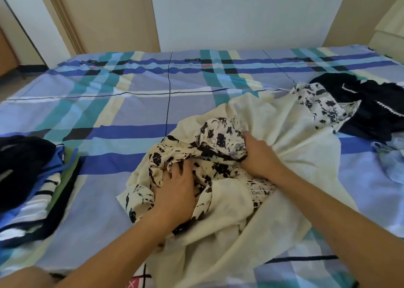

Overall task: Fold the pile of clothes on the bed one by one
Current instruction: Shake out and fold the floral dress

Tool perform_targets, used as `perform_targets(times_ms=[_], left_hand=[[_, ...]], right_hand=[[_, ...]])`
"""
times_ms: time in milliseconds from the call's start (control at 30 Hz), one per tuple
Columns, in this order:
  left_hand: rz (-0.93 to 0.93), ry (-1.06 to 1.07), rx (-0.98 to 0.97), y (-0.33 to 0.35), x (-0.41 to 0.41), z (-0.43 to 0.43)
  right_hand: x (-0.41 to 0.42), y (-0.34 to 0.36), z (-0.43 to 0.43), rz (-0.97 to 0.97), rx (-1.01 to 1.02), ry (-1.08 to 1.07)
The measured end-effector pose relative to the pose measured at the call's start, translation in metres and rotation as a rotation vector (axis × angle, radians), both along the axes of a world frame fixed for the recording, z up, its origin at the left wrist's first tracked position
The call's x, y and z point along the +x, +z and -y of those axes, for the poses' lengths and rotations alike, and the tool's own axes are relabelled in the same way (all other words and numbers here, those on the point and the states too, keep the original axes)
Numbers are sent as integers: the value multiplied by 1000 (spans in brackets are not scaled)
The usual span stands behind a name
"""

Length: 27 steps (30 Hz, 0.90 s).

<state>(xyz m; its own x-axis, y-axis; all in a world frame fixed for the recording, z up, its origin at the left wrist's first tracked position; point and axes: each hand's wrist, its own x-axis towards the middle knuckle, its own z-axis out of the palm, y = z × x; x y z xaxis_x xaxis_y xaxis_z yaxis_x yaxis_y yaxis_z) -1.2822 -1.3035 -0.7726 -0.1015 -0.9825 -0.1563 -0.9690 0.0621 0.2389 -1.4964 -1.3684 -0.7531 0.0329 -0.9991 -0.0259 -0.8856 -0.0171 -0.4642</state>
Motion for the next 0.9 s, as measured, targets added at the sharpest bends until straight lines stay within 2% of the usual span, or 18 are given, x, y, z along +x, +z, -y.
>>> perform_targets(times_ms=[67,167,267,333,433,533,600,700,800,900], left_hand=[[-167,17,32,1,0,4],[-650,30,41,16,-3,10],[-1068,50,35,31,-5,13],[-1182,8,84,36,-2,12],[-1304,-39,217,42,-5,-1],[-1399,-24,294,52,-18,-7],[-1336,-70,314,67,-19,-5],[-1276,12,214,72,-9,7],[-1238,72,205,67,-7,8],[-1293,168,191,63,-12,5]], right_hand=[[-11,14,-4,438,87,-36],[-8,46,-22,950,168,-63],[-3,75,-41,1232,236,68],[0,92,-55,1297,311,217],[6,97,-61,1220,438,395],[5,93,-52,1205,497,339],[-4,97,-50,1105,467,317],[-21,112,-53,796,275,356],[-32,109,-48,461,39,256],[-34,96,-41,126,-129,217]])
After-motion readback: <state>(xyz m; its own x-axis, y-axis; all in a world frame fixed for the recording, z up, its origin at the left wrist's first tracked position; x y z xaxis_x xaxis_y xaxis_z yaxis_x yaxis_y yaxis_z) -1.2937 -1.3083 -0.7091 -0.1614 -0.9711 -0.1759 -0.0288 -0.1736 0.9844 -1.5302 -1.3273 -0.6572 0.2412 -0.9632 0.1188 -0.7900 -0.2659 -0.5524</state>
